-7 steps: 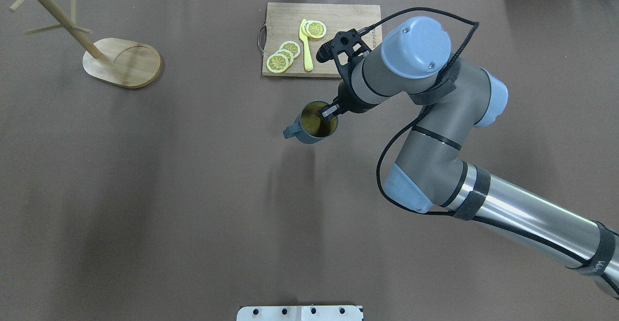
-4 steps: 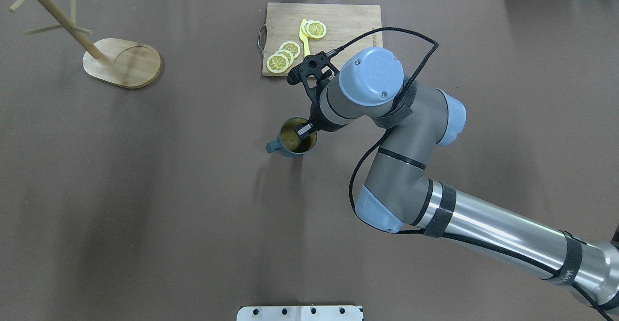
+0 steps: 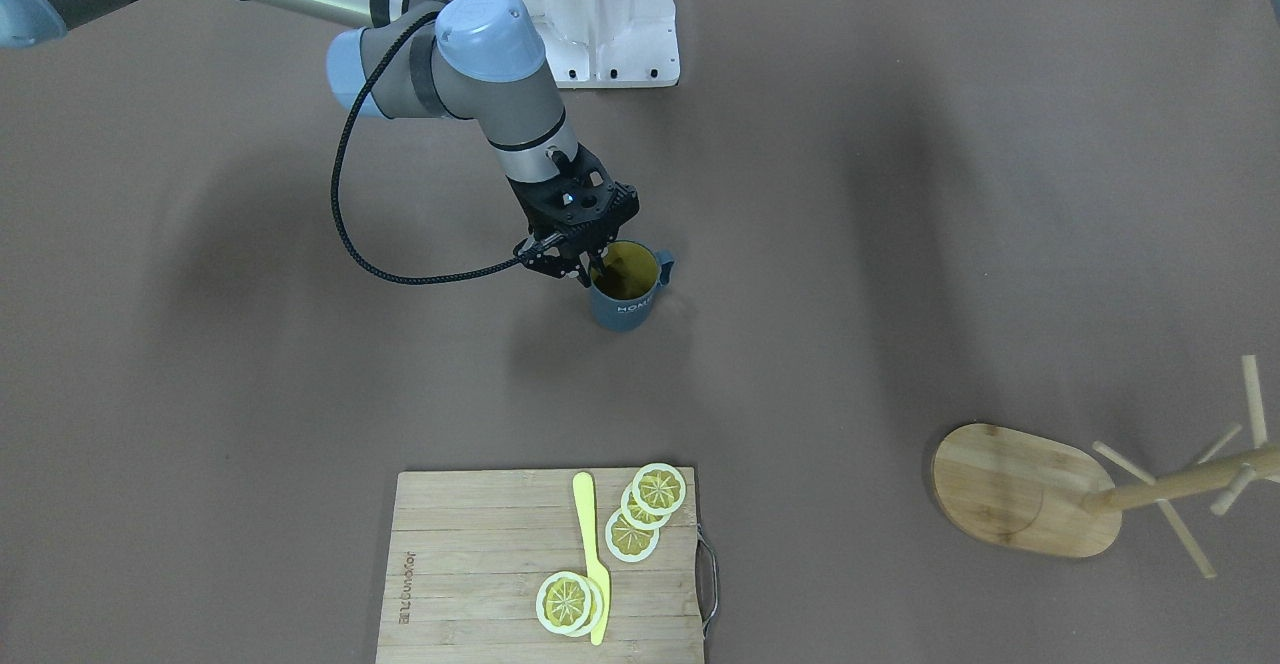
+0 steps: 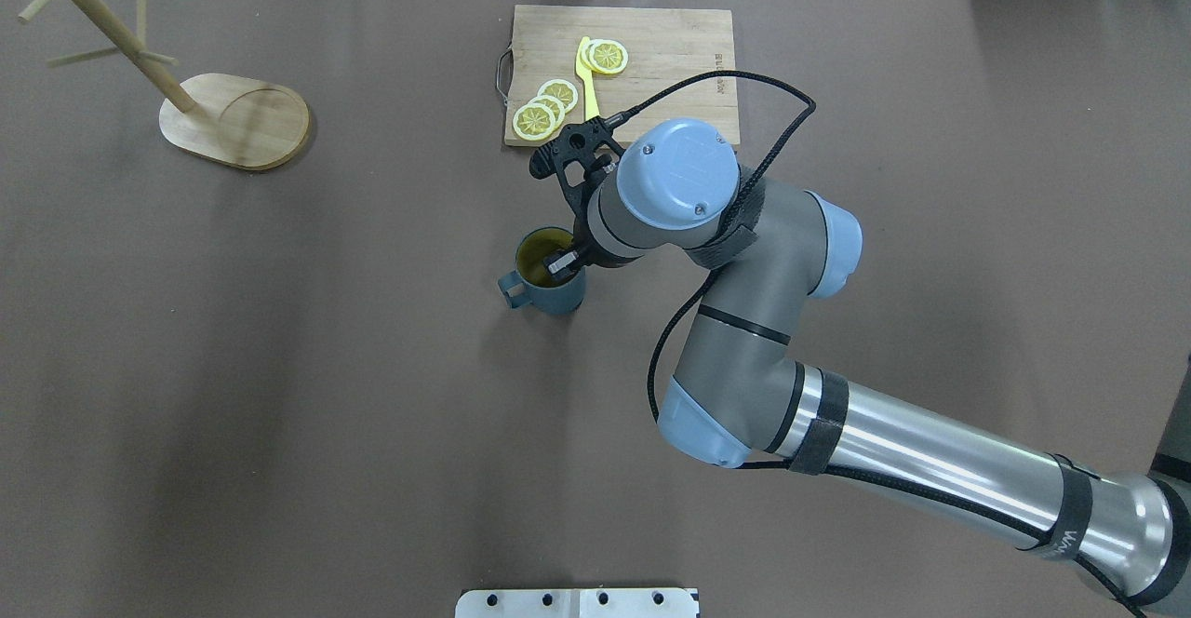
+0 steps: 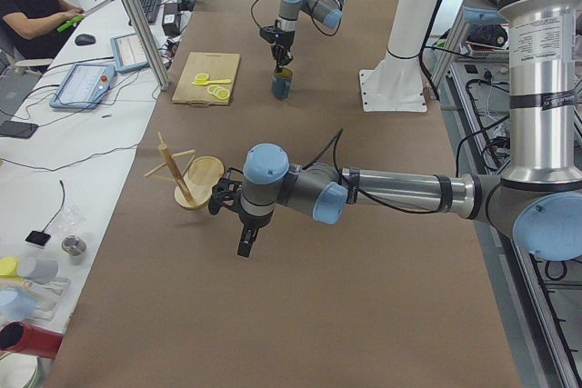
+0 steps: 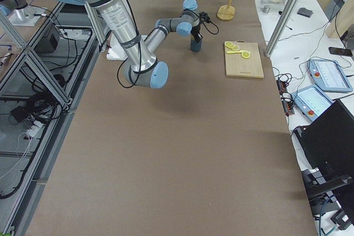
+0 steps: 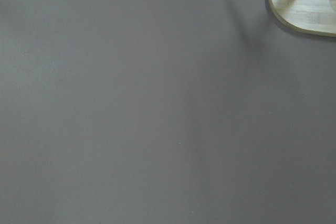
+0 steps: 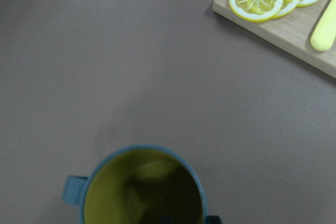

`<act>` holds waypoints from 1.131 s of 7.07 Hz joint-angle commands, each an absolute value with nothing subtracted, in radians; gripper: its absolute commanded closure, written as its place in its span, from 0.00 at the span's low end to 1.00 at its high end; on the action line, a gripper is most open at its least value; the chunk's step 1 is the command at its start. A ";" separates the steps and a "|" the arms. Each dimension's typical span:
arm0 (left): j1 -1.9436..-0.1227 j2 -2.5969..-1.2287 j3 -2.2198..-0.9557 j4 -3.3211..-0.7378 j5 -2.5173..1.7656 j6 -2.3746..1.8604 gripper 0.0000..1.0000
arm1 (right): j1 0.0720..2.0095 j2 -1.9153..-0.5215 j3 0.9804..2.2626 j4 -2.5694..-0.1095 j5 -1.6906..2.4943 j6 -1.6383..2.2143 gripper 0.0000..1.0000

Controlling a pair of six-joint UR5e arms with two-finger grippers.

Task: Hang cup on storage rack
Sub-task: 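Move the blue mug with the right gripper and set it upright on the table, then open the right gripper and withdraw it while the left arm reaches toward the mug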

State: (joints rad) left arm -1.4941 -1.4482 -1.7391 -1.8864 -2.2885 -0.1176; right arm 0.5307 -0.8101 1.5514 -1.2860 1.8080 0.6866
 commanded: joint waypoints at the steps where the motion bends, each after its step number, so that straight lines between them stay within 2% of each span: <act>1: -1.494 -1.451 -1.740 -1.891 -2.307 -0.120 0.02 | 0.557 -0.764 1.552 -1.322 1.812 0.719 0.01; 3: -1.464 -1.492 -1.752 -1.969 -2.429 -0.124 0.02 | 0.615 -0.750 1.557 -1.330 1.869 0.774 0.01; 5: -1.322 -1.564 -1.840 -2.095 -2.438 -0.219 0.02 | 0.693 -0.758 1.560 -1.347 1.965 0.885 0.01; 6: -1.233 -1.660 -1.838 -2.126 -2.441 -0.361 0.02 | 0.756 -0.781 1.560 -1.373 2.035 0.884 0.01; 8: -1.094 -1.761 -1.787 -2.194 -2.428 -0.426 0.03 | 0.863 -0.886 1.590 -1.373 2.167 0.883 0.01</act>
State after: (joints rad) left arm -1.1649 -1.7029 -1.8133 -2.1382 -2.4322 -0.3900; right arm 0.8058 -0.8263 1.5699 -1.3656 2.0997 0.8783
